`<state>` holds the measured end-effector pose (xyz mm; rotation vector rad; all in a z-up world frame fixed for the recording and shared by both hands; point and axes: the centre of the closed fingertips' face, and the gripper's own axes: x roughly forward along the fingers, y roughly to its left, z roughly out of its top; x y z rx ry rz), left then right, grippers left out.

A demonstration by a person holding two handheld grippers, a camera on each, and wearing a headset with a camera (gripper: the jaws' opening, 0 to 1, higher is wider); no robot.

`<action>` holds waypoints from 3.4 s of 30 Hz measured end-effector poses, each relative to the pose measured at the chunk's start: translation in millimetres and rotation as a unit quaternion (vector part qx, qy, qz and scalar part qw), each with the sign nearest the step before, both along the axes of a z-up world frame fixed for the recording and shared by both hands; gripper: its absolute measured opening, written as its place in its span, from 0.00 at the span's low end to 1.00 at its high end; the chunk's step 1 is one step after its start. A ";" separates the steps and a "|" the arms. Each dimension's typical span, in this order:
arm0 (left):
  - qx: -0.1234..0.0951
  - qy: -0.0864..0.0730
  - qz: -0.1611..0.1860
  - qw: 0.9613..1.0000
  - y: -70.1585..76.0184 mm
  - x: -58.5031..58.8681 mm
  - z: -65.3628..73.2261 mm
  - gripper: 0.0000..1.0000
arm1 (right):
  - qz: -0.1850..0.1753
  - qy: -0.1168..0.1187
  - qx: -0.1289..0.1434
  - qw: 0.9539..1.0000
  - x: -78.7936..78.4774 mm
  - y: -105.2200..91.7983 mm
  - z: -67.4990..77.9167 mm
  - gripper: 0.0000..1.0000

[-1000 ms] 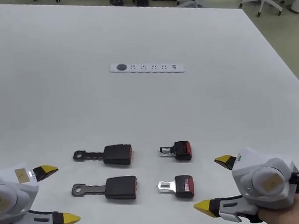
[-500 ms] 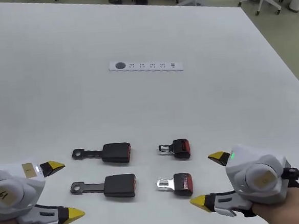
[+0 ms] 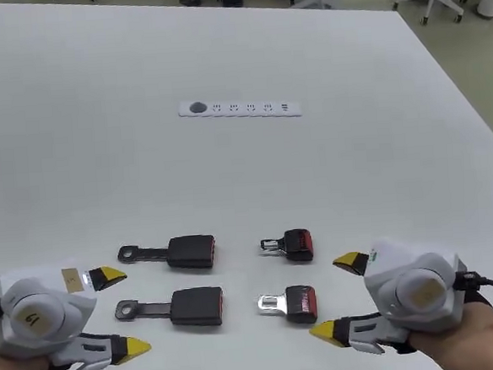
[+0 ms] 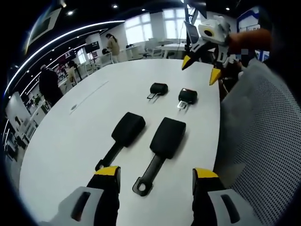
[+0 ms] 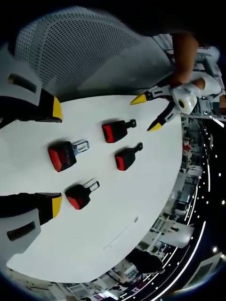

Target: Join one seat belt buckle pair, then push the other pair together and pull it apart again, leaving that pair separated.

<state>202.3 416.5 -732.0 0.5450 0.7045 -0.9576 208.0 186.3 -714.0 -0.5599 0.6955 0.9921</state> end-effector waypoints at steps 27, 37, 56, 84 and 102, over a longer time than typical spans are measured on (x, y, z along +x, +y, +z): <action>0.039 0.013 -0.099 0.994 -46.9 13.4 -26.6 0.48 | 0.064 0.025 -0.023 0.997 0.0 11.6 -26.3 0.45; 0.051 0.019 -0.127 0.990 -56.4 18.0 -29.5 0.45 | 0.087 0.036 -0.037 0.995 4.2 15.4 -41.6 0.43; 0.083 0.038 -0.180 0.979 -65.5 15.5 -45.8 0.38 | 0.129 0.074 -0.058 0.987 9.5 19.7 -64.0 0.37; 0.084 0.047 -0.187 0.978 -69.8 14.6 -45.2 0.35 | 0.210 0.086 -0.129 0.965 6.0 22.1 -69.8 0.33; 0.085 0.053 -0.185 0.978 -68.7 15.4 -47.2 0.35 | 0.208 0.083 -0.103 0.969 1.4 60.0 -70.0 0.32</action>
